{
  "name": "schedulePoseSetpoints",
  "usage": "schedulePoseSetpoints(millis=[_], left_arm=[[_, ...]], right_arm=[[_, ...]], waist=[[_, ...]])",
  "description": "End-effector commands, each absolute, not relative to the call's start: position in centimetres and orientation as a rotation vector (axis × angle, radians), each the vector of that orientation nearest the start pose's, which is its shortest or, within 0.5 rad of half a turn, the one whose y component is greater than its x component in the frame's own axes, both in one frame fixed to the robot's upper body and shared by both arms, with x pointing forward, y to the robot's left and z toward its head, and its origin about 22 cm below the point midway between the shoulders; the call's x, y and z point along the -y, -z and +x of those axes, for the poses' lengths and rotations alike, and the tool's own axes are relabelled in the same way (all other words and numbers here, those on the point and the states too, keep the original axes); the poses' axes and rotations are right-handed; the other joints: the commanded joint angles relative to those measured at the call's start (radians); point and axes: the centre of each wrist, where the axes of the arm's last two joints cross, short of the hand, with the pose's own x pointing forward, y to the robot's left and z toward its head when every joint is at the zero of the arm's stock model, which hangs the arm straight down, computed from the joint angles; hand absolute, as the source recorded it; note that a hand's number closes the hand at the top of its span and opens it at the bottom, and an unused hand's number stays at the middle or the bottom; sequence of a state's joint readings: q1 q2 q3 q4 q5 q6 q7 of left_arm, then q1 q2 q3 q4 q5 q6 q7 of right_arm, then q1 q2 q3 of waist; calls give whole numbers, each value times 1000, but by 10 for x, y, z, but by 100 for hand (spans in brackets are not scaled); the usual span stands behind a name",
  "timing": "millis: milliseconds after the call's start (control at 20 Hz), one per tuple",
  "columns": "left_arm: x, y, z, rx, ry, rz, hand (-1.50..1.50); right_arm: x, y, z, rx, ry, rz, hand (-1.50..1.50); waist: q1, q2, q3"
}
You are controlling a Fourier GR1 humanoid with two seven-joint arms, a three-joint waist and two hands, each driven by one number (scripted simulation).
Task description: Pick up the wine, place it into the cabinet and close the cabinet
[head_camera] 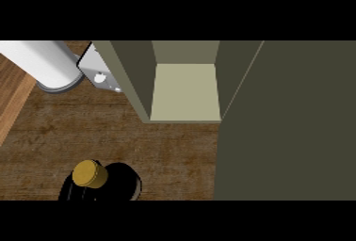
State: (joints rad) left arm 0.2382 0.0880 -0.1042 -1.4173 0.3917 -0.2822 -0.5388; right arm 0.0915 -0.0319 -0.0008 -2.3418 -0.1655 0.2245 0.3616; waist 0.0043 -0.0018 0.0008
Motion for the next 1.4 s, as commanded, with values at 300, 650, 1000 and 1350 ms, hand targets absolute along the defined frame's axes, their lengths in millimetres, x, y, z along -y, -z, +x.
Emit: schedulePoseSetpoints(millis=[300, 650, 1000, 1350], left_arm=[[-227, -8, 188, 1812, -235, -419, 150], [-175, -45, 241, 1788, -249, -438, 150], [-149, -52, 268, 1850, -230, -386, 150], [-102, -48, 287, 1877, -108, -271, 150]], right_arm=[[231, -154, 153, 1897, -225, 203, -150], [236, -155, 170, 1888, -216, 222, -150], [240, -153, 167, 1887, -223, 213, -150], [256, -151, 185, 1906, -234, 203, -150]], waist=[[-5, 0, 0], [-9, 2, 0], [-8, 2, -1], [-12, 3, -1]])
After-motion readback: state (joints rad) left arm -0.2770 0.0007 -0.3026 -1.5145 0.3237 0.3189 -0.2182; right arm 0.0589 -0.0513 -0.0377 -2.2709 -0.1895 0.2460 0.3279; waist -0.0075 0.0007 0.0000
